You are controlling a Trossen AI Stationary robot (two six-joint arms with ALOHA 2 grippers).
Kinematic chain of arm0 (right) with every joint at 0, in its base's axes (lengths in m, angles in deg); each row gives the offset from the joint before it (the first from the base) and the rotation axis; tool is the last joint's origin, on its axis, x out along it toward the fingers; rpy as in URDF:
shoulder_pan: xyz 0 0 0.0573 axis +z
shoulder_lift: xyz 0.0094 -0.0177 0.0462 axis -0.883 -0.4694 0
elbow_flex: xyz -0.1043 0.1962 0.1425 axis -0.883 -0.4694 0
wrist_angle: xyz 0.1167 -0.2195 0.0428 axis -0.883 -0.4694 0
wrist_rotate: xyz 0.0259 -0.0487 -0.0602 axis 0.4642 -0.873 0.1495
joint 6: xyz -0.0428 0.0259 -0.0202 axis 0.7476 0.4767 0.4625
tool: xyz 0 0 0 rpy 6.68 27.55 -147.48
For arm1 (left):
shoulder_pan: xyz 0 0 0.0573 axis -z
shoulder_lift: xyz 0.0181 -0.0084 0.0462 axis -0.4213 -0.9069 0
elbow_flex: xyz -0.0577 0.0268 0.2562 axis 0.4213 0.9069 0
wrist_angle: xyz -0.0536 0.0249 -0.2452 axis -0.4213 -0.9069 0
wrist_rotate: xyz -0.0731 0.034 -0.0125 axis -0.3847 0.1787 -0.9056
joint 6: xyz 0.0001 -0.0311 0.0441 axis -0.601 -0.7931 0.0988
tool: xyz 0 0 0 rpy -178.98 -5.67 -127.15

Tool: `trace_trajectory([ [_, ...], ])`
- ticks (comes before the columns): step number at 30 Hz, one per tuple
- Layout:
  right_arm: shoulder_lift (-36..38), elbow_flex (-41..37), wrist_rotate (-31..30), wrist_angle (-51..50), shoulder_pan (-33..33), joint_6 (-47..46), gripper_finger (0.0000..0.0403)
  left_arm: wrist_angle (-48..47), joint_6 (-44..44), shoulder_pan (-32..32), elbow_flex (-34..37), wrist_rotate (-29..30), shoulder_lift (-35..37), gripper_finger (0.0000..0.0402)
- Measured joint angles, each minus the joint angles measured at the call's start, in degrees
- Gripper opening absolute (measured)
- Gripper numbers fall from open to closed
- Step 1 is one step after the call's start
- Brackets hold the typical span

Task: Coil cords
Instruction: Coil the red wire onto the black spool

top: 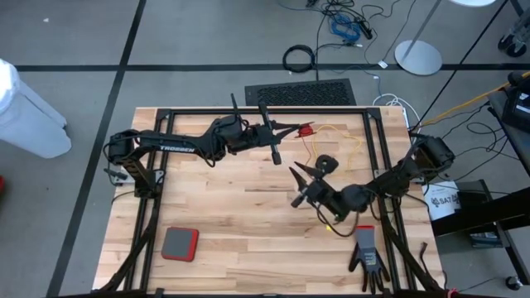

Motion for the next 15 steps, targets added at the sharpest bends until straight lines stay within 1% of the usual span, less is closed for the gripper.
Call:
trace_trajectory([
  [5,0.0,0.0,-2.58,4.11,3.35,4.46,0.009,-0.11,0.08,0.0,0.01,0.0,0.0,0.0001],
  [12,0.0,0.0,-3.88,4.55,5.57,4.7,0.0079,-0.26,0.08,0.0,0.01,0.01,0.0,0.0001],
  [15,0.0,0.0,-4.86,6.59,6.55,6.03,0.0078,-0.3,0.08,0.0,0.03,0.01,0.0,0.0001],
])
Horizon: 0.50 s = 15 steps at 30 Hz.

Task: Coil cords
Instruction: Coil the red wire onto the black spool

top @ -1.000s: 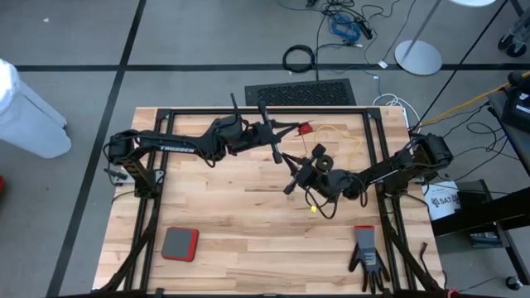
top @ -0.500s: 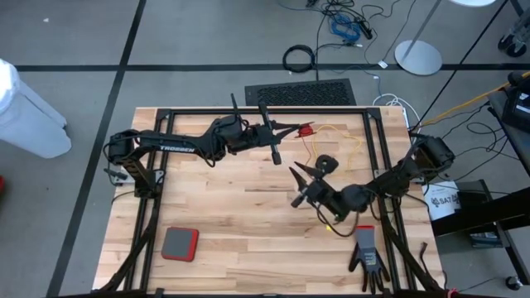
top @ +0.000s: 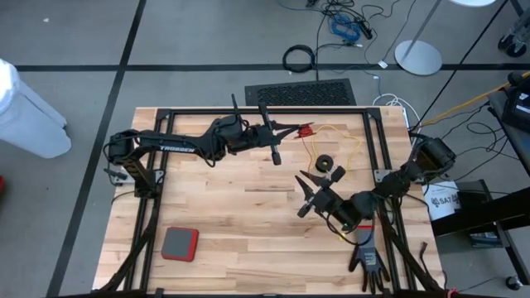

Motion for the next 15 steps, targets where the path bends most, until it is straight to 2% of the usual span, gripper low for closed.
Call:
trace_trajectory([
  [4,0.0,-0.01,-3.26,2.86,1.15,3.23,0.0077,-0.03,0.02,0.0,0.0,0.0,0.0,0.0001],
  [11,0.0,-0.02,-3.87,6.53,2.12,6.53,0.0077,-1.4,0.02,0.0,0.0,0.0,0.02,0.0001],
  [15,0.02,-0.02,-6.18,7.59,2.12,7.62,0.0073,-1.4,0.08,0.0,0.0,0.0,0.02,0.0001],
])
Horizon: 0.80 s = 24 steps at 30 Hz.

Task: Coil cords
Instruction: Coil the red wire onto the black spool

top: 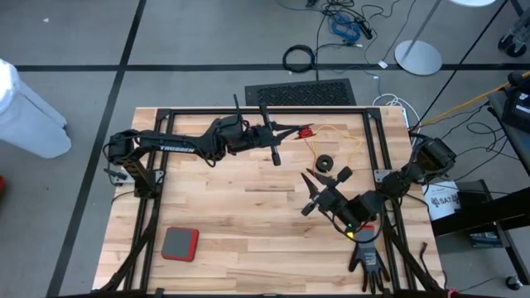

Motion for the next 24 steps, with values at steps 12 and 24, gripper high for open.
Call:
trace_trajectory([
  [12,-0.02,0.0,-2.17,0.33,2.21,-2.24,0.0046,-3.07,7.63,-0.28,0.02,2.29,0.02,0.0001],
  [24,-0.02,0.0,-2.16,-0.77,2.21,-5.56,0.0045,-4.67,19.11,-0.63,0.02,8.66,0.02,0.0001],
])
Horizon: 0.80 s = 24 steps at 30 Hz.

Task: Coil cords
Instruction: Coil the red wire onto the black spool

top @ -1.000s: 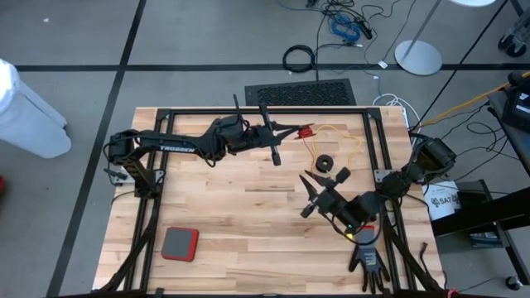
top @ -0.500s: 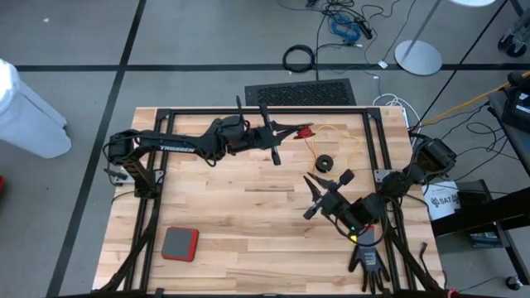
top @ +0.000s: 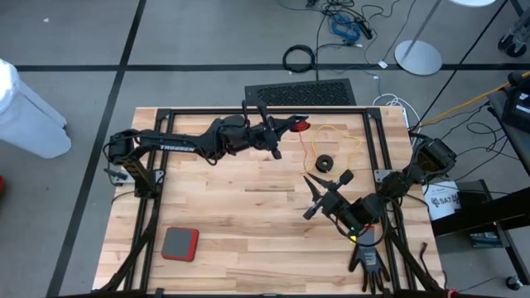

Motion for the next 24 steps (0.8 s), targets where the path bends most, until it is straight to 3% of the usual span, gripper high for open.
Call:
trace_trajectory([
  [12,0.0,0.0,-4.61,-0.76,-0.93,-0.09,0.0043,-1.36,-0.11,-0.04,0.0,-2.33,0.0,0.0001],
  [24,0.02,0.0,-9.63,-11.44,-5.82,-4.11,0.0043,-1.71,-0.11,0.0,0.0,-2.68,0.0,0.0001],
])
